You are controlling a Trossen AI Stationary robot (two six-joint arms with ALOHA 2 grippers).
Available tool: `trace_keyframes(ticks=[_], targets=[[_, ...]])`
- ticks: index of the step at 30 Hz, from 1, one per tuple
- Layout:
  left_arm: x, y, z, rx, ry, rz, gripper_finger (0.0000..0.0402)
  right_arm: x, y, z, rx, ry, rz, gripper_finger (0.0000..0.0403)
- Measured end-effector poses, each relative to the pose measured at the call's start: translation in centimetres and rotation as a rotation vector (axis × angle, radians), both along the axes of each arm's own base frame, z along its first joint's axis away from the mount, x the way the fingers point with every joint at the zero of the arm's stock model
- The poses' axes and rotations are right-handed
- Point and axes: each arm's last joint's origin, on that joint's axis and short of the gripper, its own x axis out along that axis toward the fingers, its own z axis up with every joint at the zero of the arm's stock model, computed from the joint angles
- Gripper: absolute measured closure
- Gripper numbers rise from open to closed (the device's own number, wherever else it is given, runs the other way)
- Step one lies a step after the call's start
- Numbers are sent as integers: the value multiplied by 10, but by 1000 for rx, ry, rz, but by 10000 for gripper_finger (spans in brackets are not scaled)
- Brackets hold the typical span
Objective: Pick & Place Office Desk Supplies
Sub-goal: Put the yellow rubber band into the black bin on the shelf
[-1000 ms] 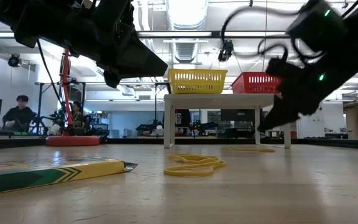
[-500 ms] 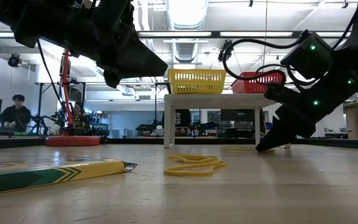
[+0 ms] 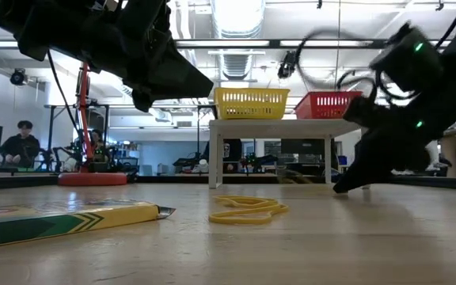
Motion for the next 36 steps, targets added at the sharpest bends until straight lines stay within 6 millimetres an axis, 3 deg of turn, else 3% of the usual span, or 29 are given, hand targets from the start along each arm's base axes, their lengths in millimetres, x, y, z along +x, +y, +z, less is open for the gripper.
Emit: trace_keyframes(ticks=[8, 15, 21, 29, 36], targets=[[0, 0, 0, -1, -2, 0, 308, 20, 42, 47, -80, -214, 100, 394], [0, 0, 0, -15, -4, 5, 308, 20, 78, 109, -235, -378, 151, 394], [0, 0, 0, -13, 2, 5, 308, 16, 98, 164, -319, -477, 169, 394], [0, 0, 0, -13, 3, 5, 308, 22, 99, 228, -447, -525, 113, 394], [0, 0, -1, -13, 4, 5, 308, 27, 75, 287, -672, -382, -39, 394]])
